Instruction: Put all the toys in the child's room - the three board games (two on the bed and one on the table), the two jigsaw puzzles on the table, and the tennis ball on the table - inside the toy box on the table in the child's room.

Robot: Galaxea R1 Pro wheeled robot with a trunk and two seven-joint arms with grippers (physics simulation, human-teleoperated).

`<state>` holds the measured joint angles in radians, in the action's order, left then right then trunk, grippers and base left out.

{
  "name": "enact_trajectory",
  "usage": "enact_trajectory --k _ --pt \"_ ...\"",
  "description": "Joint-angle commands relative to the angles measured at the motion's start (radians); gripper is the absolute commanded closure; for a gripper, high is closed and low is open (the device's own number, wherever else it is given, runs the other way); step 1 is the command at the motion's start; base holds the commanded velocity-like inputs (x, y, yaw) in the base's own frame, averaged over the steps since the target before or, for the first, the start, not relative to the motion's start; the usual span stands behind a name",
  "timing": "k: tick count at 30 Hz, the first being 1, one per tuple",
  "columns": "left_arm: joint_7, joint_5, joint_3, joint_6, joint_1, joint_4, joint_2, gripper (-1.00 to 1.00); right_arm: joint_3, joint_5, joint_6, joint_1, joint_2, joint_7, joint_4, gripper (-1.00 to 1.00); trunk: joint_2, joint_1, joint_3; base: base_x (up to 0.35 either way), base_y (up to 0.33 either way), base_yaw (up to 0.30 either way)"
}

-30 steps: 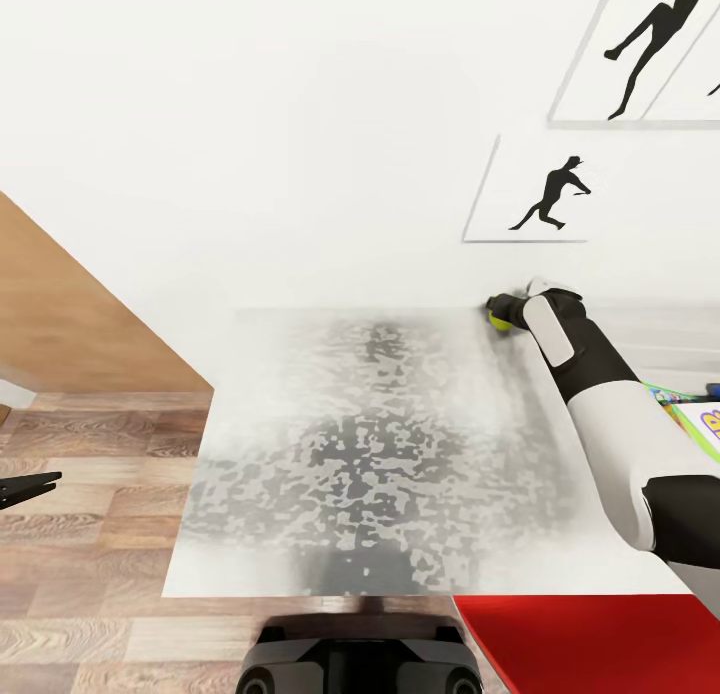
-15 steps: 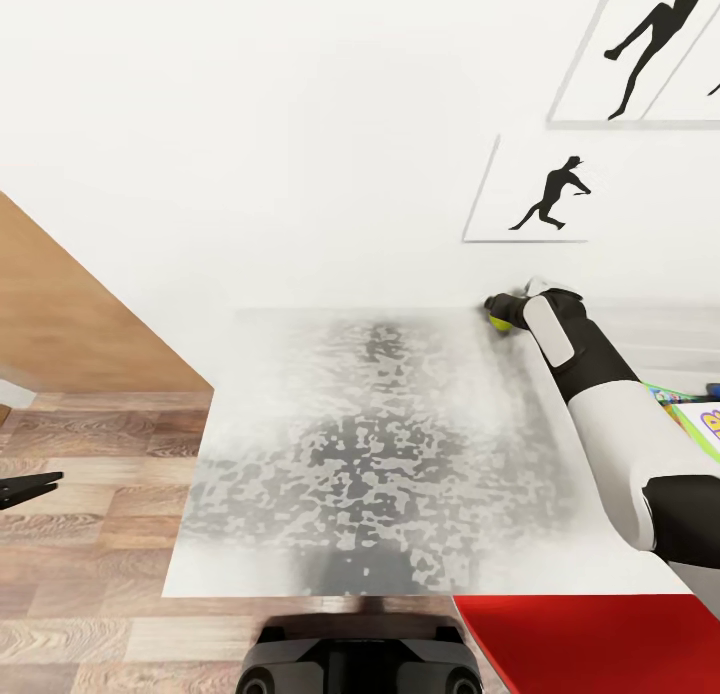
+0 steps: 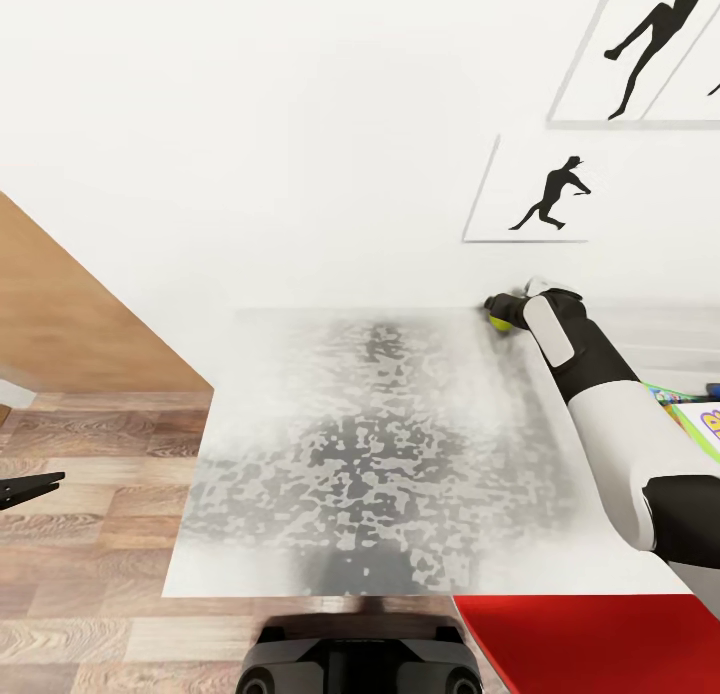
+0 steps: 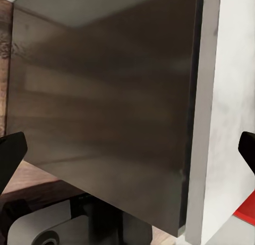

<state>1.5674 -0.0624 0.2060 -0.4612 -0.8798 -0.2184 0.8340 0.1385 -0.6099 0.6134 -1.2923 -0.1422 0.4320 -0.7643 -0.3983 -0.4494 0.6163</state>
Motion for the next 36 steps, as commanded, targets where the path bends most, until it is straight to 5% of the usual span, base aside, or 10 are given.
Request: enact_trajectory --k 1,36 --pt "0.003 -0.005 -0.005 -0.01 -0.001 0.001 0.001 -1.0 0.006 -0.01 0.002 -0.001 -0.002 0.01 -0.001 -1.0 -0.002 -0.001 0.001 0.0 0.0 0.0" --pt "0.003 -0.005 -0.005 -0.007 -0.001 0.001 0.0 -1.0 0.004 -0.008 0.002 -0.001 -0.001 0.01 -0.001 -1.0 -0.002 -0.001 0.003 0.0 0.0 0.0"
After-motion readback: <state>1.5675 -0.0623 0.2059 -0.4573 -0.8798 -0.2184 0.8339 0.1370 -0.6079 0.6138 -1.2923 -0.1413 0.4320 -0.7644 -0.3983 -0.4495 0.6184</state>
